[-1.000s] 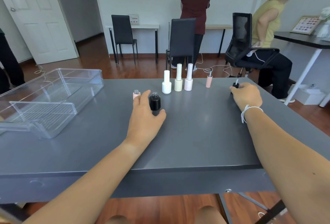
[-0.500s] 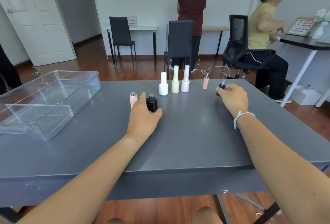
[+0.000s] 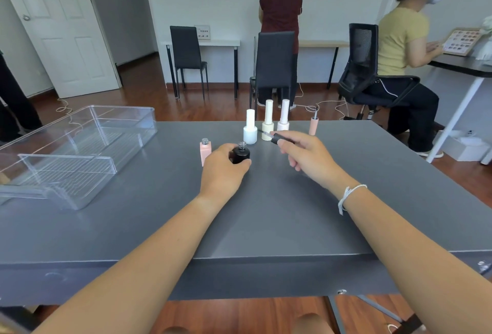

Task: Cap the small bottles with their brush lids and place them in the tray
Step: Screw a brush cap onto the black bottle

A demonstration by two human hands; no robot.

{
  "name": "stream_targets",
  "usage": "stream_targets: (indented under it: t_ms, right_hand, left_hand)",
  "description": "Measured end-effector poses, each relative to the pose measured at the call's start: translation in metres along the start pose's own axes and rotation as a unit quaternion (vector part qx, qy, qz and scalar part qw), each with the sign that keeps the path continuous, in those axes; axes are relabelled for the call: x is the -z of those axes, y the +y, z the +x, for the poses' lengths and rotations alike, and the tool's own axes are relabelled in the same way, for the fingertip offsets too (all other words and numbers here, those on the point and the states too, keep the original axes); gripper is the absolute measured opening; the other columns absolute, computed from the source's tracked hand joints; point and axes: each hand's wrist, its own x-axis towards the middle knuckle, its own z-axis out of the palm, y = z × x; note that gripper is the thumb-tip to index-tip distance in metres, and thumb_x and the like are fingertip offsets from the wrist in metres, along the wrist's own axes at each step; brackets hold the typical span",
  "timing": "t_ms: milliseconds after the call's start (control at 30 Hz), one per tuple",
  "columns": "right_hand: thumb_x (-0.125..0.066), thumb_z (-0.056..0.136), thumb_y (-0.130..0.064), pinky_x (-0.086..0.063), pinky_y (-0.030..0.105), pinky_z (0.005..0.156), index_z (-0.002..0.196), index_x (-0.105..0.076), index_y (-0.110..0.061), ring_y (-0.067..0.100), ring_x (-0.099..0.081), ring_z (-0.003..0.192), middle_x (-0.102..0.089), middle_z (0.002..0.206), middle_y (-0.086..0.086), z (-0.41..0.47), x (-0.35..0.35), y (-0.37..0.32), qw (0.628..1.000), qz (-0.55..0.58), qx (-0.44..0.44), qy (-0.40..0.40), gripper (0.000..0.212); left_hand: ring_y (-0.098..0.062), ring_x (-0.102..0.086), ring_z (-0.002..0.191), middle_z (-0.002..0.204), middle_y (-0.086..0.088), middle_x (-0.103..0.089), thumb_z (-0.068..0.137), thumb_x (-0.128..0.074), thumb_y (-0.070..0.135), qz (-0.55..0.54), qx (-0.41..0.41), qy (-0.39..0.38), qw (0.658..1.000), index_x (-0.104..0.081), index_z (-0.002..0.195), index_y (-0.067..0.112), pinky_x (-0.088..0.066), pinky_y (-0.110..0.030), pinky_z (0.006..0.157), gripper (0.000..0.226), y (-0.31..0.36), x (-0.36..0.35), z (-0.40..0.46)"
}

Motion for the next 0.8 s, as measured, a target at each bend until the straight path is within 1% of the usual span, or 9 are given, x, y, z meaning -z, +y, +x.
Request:
stream_targets:
  t_ms: [67, 100, 200, 233, 267, 333, 433, 533, 800]
  right_hand:
    - [-0.049, 0.094, -0.015, -0.035, 0.013, 0.045, 0.113, -0.063, -0.024, 0.011, -0.037, 0.051, -0.050, 0.070, -0.001, -0.0005, 0.0027, -0.0031, 0.999, 0.037, 0.003, 0.002, 0.026]
    - [-0.049, 0.094, -0.014, -0.033, 0.014, 0.045, 0.110, -0.064, -0.025, 0.011, -0.036, 0.050, -0.049, 0.069, -0.001, -0.0007, 0.0041, -0.0042, 0.999, 0.054, 0.005, 0.001, 0.025]
    - [-0.052, 0.091, -0.011, -0.029, 0.018, 0.043, 0.091, -0.063, -0.026, 0.009, -0.036, 0.045, -0.048, 0.062, -0.004, -0.0006, 0.0070, -0.0071, 0.995, 0.099, 0.009, 0.010, 0.018]
    - [-0.053, 0.091, -0.010, -0.028, 0.019, 0.042, 0.085, -0.060, -0.025, 0.009, -0.036, 0.043, -0.048, 0.058, -0.006, -0.0002, 0.0076, -0.0076, 0.994, 0.111, 0.008, 0.018, 0.017]
    - [-0.053, 0.090, -0.009, -0.028, 0.019, 0.042, 0.082, -0.059, -0.024, 0.009, -0.036, 0.043, -0.048, 0.055, -0.009, 0.0002, 0.0083, -0.0078, 0.993, 0.119, 0.007, 0.025, 0.018]
    - [-0.053, 0.090, -0.008, -0.028, 0.019, 0.041, 0.079, -0.058, -0.022, 0.008, -0.036, 0.042, -0.046, 0.051, -0.011, 0.0002, 0.0092, -0.0078, 0.993, 0.118, 0.009, 0.032, 0.019]
    - [-0.052, 0.090, -0.008, -0.027, 0.019, 0.041, 0.079, -0.058, -0.020, 0.008, -0.034, 0.041, -0.044, 0.050, -0.009, -0.0007, 0.0084, -0.0073, 0.994, 0.105, 0.013, 0.026, 0.018]
    - [-0.050, 0.091, -0.007, -0.027, 0.018, 0.041, 0.082, -0.057, -0.017, 0.006, -0.033, 0.039, -0.046, 0.043, -0.014, -0.0017, 0.0066, -0.0082, 0.996, 0.088, 0.018, 0.013, 0.014]
    - [-0.050, 0.091, -0.007, -0.028, 0.017, 0.041, 0.083, -0.057, -0.016, 0.006, -0.032, 0.037, -0.045, 0.040, -0.013, -0.0024, 0.0055, -0.0091, 0.996, 0.085, 0.026, 0.018, 0.014]
  left_hand:
    - [0.013, -0.053, 0.067, 0.079, 0.024, -0.057, 0.077, -0.067, 0.023, 0.005, -0.027, -0.008, 1.000, -0.057, 0.091, 0.035, -0.038, 0.000, 0.058, 0.021, 0.0001, -0.0004, -0.0030]
    - [0.010, -0.053, 0.067, 0.081, 0.020, -0.060, 0.076, -0.068, 0.024, 0.010, -0.042, -0.011, 0.999, -0.057, 0.089, 0.036, -0.040, -0.003, 0.060, 0.021, 0.0002, -0.0008, -0.0041]
    - [-0.005, -0.057, 0.079, 0.096, 0.007, -0.060, 0.074, -0.069, 0.024, 0.013, -0.066, -0.022, 0.998, -0.060, 0.092, 0.032, -0.046, -0.020, 0.074, 0.022, 0.0003, -0.0015, -0.0065]
    - [-0.008, -0.058, 0.082, 0.099, 0.004, -0.059, 0.073, -0.070, 0.022, 0.011, -0.068, -0.024, 0.997, -0.061, 0.093, 0.031, -0.046, -0.021, 0.077, 0.024, 0.0002, -0.0015, -0.0069]
    - [-0.009, -0.058, 0.084, 0.100, 0.001, -0.057, 0.073, -0.071, 0.020, 0.010, -0.071, -0.026, 0.997, -0.061, 0.093, 0.029, -0.046, -0.018, 0.077, 0.024, 0.0002, -0.0014, -0.0073]
    - [-0.004, -0.056, 0.084, 0.101, 0.000, -0.054, 0.072, -0.071, 0.017, 0.014, -0.076, -0.026, 0.997, -0.060, 0.092, 0.027, -0.041, -0.006, 0.072, 0.025, 0.0001, -0.0012, -0.0074]
    - [0.000, -0.053, 0.081, 0.100, 0.000, -0.050, 0.072, -0.071, 0.014, 0.014, -0.078, -0.020, 0.997, -0.060, 0.091, 0.026, -0.037, 0.003, 0.067, 0.025, -0.0002, -0.0011, -0.0070]
    - [-0.001, -0.054, 0.082, 0.100, 0.001, -0.049, 0.072, -0.071, 0.013, 0.010, -0.080, -0.023, 0.996, -0.061, 0.092, 0.025, -0.037, 0.004, 0.068, 0.025, -0.0004, -0.0012, -0.0076]
    - [-0.001, -0.054, 0.084, 0.101, 0.000, -0.049, 0.073, -0.071, 0.012, 0.011, -0.086, -0.025, 0.996, -0.062, 0.095, 0.023, -0.038, 0.003, 0.071, 0.026, -0.0005, -0.0019, -0.0075]
